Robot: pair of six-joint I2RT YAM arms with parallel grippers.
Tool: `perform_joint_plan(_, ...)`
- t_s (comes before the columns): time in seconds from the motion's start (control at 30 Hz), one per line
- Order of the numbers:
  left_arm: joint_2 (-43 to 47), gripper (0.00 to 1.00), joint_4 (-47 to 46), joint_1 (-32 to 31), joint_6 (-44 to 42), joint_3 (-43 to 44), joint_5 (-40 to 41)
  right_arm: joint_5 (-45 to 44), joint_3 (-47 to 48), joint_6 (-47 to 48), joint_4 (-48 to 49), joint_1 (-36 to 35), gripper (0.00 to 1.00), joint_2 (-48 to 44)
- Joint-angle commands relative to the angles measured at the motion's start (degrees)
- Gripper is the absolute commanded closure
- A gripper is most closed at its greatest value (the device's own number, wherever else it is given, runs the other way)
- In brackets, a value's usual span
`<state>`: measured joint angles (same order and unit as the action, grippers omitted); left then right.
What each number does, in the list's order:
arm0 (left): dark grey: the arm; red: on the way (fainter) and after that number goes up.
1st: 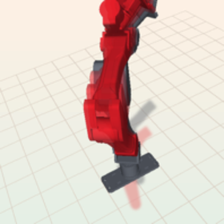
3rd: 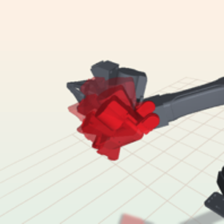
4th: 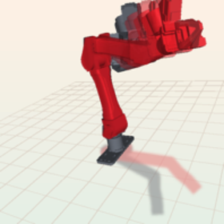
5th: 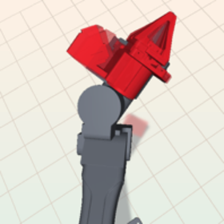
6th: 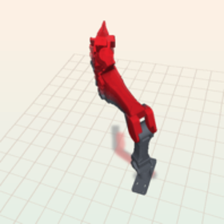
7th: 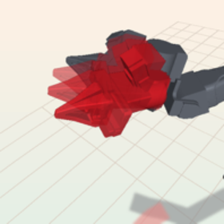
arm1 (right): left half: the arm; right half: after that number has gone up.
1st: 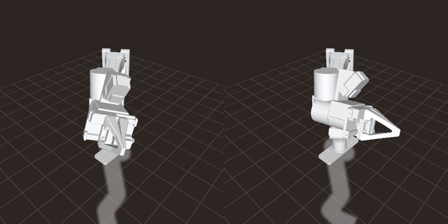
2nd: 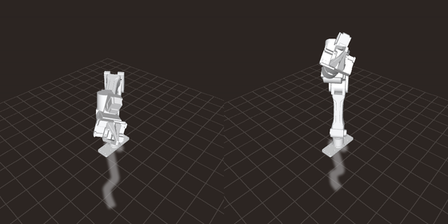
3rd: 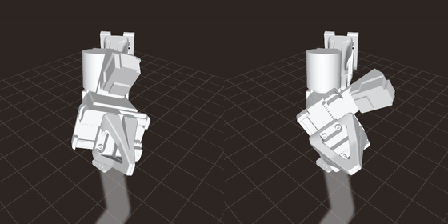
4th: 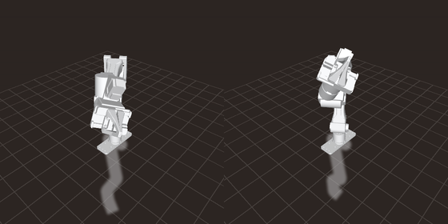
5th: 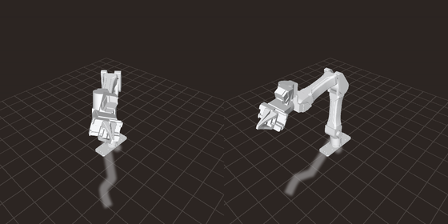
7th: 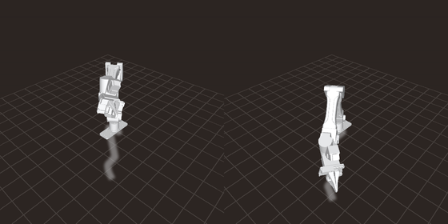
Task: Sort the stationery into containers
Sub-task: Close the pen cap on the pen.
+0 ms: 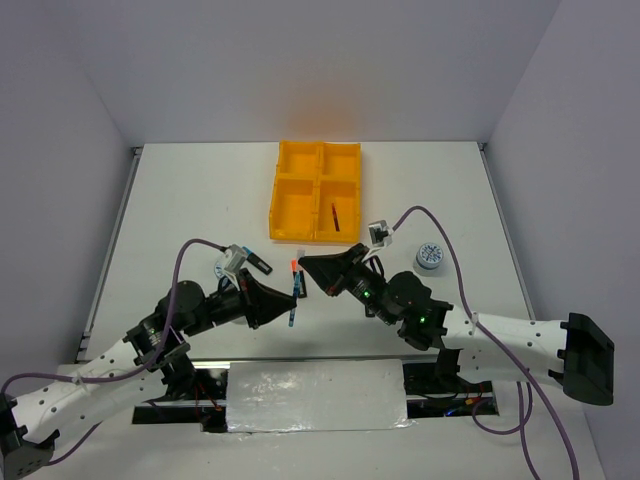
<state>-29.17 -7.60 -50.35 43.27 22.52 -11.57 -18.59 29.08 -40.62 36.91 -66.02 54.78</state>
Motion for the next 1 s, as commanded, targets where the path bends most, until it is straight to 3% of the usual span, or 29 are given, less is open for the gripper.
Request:
perform_joint_plan(0.0,0.3,1.00,-2.6,-0.2,-1.6,2.7,0.8,-0.2,-1.0,0.5,3.3,-0.4,1.00,0.1)
perform_joint_plan(0.97,0.0,1.00,-1.9,-0.3,-6.2,7.9,5.5,2.8,-2.7,-2.8,7.2,-1.6,1.00,2.9)
